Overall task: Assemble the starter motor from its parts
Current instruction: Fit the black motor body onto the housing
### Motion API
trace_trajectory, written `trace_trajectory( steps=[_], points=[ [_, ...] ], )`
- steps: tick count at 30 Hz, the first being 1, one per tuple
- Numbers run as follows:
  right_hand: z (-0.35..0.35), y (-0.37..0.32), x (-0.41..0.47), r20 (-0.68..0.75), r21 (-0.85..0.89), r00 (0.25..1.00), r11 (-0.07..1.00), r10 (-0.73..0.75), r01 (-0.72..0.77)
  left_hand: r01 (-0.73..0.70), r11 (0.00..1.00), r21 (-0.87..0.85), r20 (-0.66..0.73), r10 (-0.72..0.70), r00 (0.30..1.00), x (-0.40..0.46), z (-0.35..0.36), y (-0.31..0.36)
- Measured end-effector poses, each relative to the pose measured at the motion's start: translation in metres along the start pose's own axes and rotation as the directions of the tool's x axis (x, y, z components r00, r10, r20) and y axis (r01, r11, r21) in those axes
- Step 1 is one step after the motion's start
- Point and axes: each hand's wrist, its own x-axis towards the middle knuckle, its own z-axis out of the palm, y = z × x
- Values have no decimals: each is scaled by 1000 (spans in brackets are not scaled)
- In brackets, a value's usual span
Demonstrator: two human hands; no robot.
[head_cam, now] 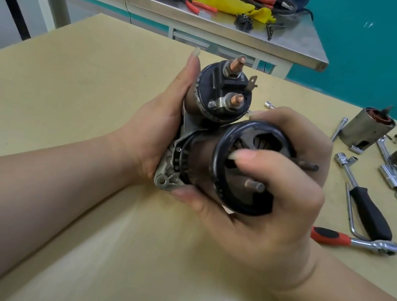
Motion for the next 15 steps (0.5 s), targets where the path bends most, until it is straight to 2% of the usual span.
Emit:
trace_trajectory(
  steps=[1, 3, 15],
  points=[
    [0, -1, 4, -21, 2, 998, 998, -62, 62, -24, 1000, 9, -64, 25, 998, 0, 2, -2],
    [0, -1, 9, -28, -5, 994, 995, -103, 103, -29, 1000, 2, -96, 29, 995, -2, 11, -1],
    [-3, -3, 16, -3, -10, 995, 995, -103, 103, -101, 991, 83, -187, 115, 976, 4, 10, 0]
  ],
)
